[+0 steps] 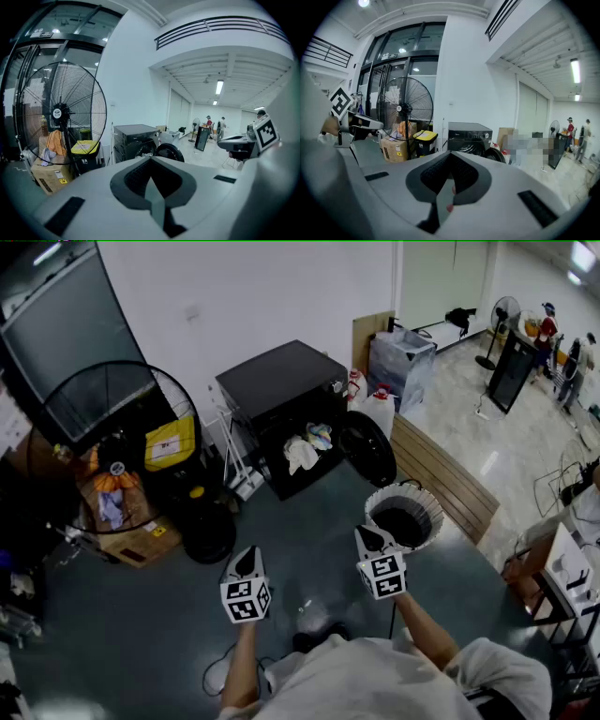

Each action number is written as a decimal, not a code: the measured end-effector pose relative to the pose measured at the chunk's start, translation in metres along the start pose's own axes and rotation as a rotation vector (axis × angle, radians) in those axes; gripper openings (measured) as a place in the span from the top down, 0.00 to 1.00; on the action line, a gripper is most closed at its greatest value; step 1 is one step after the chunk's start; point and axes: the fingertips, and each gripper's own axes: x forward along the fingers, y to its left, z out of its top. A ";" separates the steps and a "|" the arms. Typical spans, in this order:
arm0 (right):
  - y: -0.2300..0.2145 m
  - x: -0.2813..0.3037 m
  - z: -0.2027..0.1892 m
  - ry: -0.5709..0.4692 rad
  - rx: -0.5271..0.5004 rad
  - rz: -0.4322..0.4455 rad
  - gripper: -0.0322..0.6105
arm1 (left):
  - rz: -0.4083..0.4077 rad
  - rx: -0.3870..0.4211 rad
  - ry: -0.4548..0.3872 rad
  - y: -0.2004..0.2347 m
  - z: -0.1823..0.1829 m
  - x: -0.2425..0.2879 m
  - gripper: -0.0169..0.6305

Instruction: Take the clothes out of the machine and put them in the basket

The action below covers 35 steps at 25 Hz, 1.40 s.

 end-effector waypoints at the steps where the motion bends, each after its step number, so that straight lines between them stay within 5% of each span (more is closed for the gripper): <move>1: -0.001 -0.001 0.003 -0.006 -0.004 0.000 0.92 | 0.000 0.000 -0.001 -0.002 0.001 0.001 0.95; 21: -0.015 -0.005 -0.009 0.003 -0.018 0.062 0.92 | 0.023 0.005 -0.011 -0.038 -0.003 0.008 0.95; 35: -0.030 0.073 -0.002 0.030 -0.056 0.074 0.92 | 0.025 -0.035 -0.012 -0.004 0.007 0.084 0.95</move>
